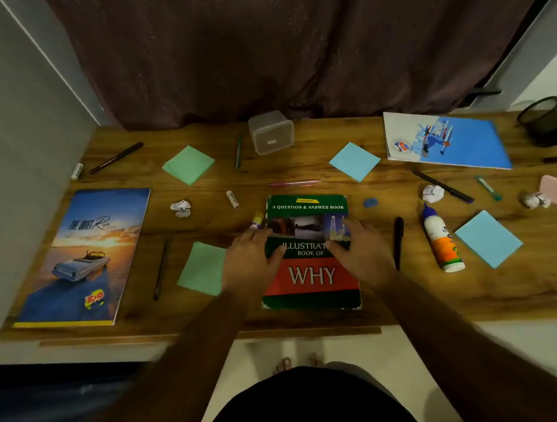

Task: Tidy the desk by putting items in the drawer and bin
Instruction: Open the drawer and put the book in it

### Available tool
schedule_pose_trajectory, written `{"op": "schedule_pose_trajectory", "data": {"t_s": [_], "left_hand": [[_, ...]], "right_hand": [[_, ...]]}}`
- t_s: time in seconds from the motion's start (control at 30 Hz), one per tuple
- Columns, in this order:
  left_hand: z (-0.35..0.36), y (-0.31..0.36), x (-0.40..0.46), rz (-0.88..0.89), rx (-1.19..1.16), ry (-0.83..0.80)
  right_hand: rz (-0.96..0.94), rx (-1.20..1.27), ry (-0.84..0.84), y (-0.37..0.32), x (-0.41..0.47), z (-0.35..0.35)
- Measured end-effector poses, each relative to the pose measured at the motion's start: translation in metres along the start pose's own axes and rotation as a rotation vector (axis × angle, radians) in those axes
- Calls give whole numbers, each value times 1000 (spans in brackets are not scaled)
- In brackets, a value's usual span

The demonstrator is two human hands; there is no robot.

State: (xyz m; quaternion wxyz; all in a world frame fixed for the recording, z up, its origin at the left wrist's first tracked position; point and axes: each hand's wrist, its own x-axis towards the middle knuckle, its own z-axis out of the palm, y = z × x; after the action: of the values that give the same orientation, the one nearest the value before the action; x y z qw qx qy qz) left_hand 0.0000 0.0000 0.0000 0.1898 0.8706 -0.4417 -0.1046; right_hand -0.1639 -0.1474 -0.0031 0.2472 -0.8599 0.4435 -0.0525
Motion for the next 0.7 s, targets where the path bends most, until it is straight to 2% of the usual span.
{"op": "schedule_pose_trajectory", "data": {"t_s": [0.1,0.2,0.33,0.53,0.7], "left_hand": [[6,0,0,-113,-86,34],[8,8,-2,-210,-108,-107],[19,12,-1,-324,-176,-202],[12,27,5,-547,-516,-192],[14,40,11,-666,-748,-78]], "right_hand": [[144,129,21,8,2,2],[272,260,-99,11,2,3],[354,387,-163,15,3,5],[511,636,-174,16,10,-3],[539,664,-184,15,12,-7]]}}
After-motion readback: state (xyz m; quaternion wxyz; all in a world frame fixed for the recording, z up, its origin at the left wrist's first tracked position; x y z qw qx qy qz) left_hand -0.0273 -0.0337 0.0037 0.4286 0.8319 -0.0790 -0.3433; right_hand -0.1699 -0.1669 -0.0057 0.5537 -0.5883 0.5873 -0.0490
